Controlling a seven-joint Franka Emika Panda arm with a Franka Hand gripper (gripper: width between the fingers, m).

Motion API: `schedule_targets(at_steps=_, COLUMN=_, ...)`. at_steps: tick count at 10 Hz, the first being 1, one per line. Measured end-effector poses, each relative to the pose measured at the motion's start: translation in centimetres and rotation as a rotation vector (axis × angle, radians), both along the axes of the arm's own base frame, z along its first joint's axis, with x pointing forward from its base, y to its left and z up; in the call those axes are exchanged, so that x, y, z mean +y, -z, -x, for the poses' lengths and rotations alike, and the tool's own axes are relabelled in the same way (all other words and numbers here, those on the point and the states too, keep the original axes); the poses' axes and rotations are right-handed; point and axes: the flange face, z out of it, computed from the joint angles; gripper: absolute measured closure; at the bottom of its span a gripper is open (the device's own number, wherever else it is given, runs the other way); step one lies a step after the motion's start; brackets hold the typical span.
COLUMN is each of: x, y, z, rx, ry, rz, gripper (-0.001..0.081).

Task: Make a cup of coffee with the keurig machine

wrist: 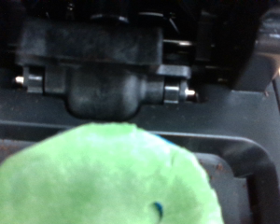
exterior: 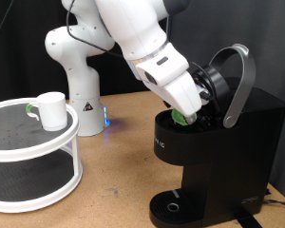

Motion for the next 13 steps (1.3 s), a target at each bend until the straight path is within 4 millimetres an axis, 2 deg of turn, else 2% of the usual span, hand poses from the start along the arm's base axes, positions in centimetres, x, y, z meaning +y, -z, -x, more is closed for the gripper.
schedule_targets(at_steps=1, x=0.0, y=-0.1, z=0.0, rx=-0.003, ry=-0.001, rz=-0.004, gripper=0.0014)
schedule_targets(at_steps=4, x=0.1, y=-0.3, z=0.4, rx=0.032, ry=-0.052, rz=-0.036, gripper=0.0003)
schedule_targets(at_steps=8, x=-0.8, y=-1.2, z=2.3, rx=0.038, ry=-0.177, rz=-0.067, gripper=0.0003)
schedule_targets(at_steps=13, x=-2.0, y=-1.5, z=4.2, rx=0.041, ry=-0.186, rz=-0.054, gripper=0.0003)
